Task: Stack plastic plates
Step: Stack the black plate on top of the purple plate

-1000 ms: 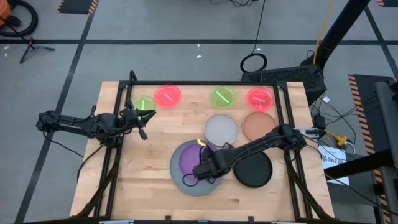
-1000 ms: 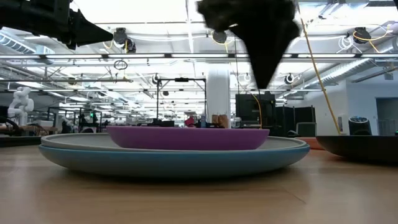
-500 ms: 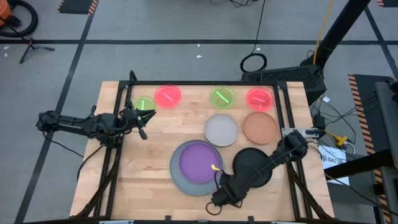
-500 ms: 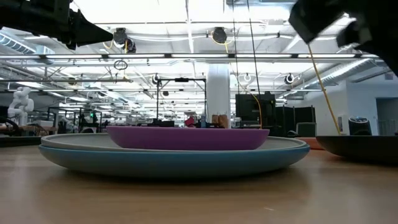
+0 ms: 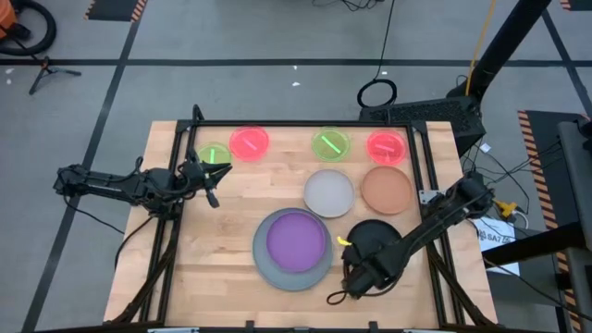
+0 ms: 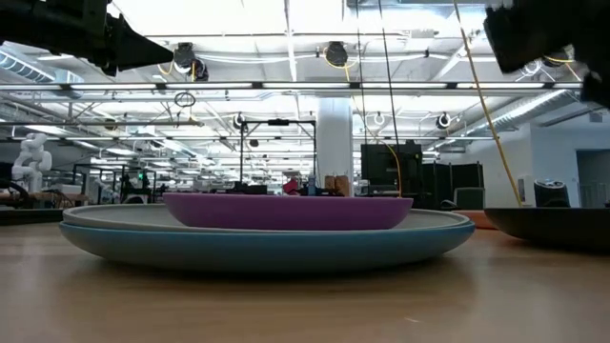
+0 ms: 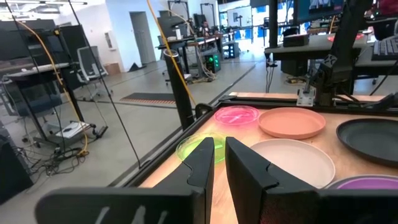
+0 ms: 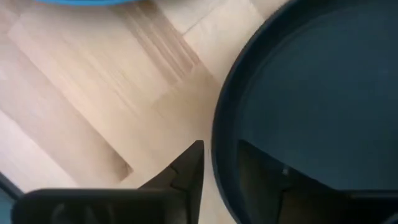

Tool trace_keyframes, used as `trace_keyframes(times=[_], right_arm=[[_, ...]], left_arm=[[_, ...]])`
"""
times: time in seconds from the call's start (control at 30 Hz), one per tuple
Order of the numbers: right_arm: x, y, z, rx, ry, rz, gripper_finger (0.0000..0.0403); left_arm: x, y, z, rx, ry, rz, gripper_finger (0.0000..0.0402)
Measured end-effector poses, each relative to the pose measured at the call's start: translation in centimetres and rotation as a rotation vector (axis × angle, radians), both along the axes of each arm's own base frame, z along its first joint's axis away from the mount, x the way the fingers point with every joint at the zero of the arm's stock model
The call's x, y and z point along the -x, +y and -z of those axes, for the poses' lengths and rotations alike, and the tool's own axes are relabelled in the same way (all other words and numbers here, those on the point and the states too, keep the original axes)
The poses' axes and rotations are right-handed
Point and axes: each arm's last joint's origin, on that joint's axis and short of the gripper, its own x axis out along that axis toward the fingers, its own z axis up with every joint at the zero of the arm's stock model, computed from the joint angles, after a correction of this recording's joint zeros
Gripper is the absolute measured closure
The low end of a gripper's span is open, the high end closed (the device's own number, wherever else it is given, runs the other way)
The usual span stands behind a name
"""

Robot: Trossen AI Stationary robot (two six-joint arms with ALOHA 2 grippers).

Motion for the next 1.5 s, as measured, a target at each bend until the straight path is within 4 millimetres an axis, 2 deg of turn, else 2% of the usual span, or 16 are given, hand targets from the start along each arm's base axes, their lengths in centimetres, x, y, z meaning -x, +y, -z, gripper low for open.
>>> trace_keyframes(times=[0.17, 0.43, 0.6, 0.87, 1.03, 1.2, 1.37, 1.5], right_arm=[[0.3, -0.1, 2.2, -0.083, -0.023, 0.021, 0.0285], [0.7, -0.5, 2.7, -0.023, -0.022, 0.030, 0.0274], [0.7, -0.8, 2.7, 0.047, -0.053, 0.035, 0.0300], [0.6, -0.9, 2.7, 0.064, -0.065, 0.031, 0.0388], [0.6, -0.9, 2.6, 0.045, -0.055, 0.019, 0.0380], [0.2, -0.6, 1.0, 0.067, -0.018, -0.013, 0.0390], [-0.7, -0.3, -2.9, 0.089, 0.006, -0.056, 0.0398], [-1.7, -0.3, -5.8, 0.118, -0.052, -0.094, 0.0399]], left_arm=[[0.0, 0.0, 0.0, -0.001, 0.000, 0.000, 0.0353], [0.0, 0.0, 0.0, -0.001, 0.001, 0.000, 0.0353], [0.0, 0.0, 0.0, -0.001, 0.001, 0.000, 0.0353], [0.0, 0.0, 0.0, -0.001, 0.001, 0.000, 0.0353], [0.0, 0.0, 0.0, -0.001, 0.001, 0.000, 0.0353], [0.0, 0.0, 0.0, -0.001, 0.001, 0.000, 0.0353], [0.0, 0.0, 0.0, -0.001, 0.001, 0.000, 0.0353], [0.0, 0.0, 0.0, -0.001, 0.001, 0.000, 0.0353]])
